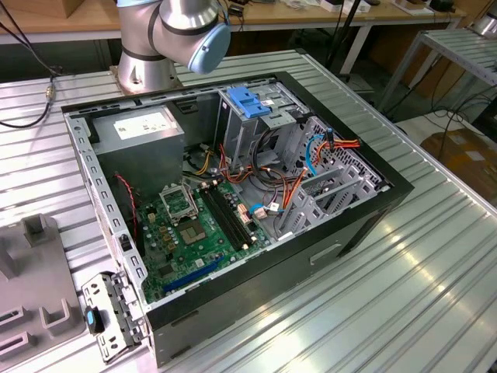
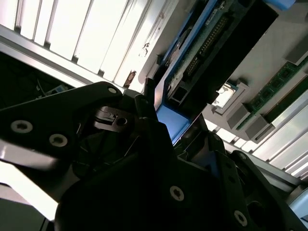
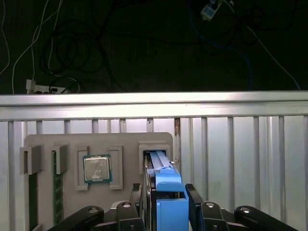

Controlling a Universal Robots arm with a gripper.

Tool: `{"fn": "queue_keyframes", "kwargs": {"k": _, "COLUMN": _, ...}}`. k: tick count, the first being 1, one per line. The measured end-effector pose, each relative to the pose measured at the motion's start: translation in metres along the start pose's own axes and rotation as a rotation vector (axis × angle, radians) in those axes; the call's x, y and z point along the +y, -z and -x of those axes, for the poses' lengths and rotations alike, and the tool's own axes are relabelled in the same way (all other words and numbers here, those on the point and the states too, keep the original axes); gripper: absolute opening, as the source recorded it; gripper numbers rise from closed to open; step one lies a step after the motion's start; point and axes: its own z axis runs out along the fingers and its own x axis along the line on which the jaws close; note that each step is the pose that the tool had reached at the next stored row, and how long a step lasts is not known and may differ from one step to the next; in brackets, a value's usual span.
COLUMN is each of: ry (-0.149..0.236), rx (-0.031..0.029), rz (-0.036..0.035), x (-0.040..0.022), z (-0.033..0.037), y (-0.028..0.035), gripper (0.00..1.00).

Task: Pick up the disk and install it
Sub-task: 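Pick up the disk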

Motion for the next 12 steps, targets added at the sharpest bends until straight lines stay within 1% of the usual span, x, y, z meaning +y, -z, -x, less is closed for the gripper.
{"fn": "queue_keyframes", "kwargs": {"k": 2, "ry": 0.0, "rx": -0.0001, "rz": -0.0002, "x": 0.0, "z": 0.0001, "y": -0.0012, "gripper": 0.48}}
{"fn": "queue_keyframes", "kwargs": {"k": 7, "ry": 0.0, "rx": -0.0001, "rz": -0.0002, "x": 0.0, "z": 0.0001, "y": -0.0015, "gripper": 0.47}}
{"fn": "queue_keyframes", "kwargs": {"k": 8, "ry": 0.0, "rx": -0.0001, "rz": -0.0003, "x": 0.0, "z": 0.0001, "y": -0.0015, "gripper": 0.4}}
{"fn": "queue_keyframes", "kwargs": {"k": 9, "ry": 0.0, "rx": -0.0001, "rz": -0.0002, "x": 0.0, "z": 0.0001, "y": -0.0015, "gripper": 0.4}}
{"fn": "queue_keyframes", "kwargs": {"k": 10, "ry": 0.0, "rx": -0.0001, "rz": -0.0002, "x": 0.0, "z": 0.0001, "y": -0.0015, "gripper": 0.37}}
{"fn": "queue_keyframes", "kwargs": {"k": 12, "ry": 0.0, "rx": -0.0001, "rz": -0.0002, "x": 0.0, "z": 0.0001, "y": -0.0015, "gripper": 0.37}}
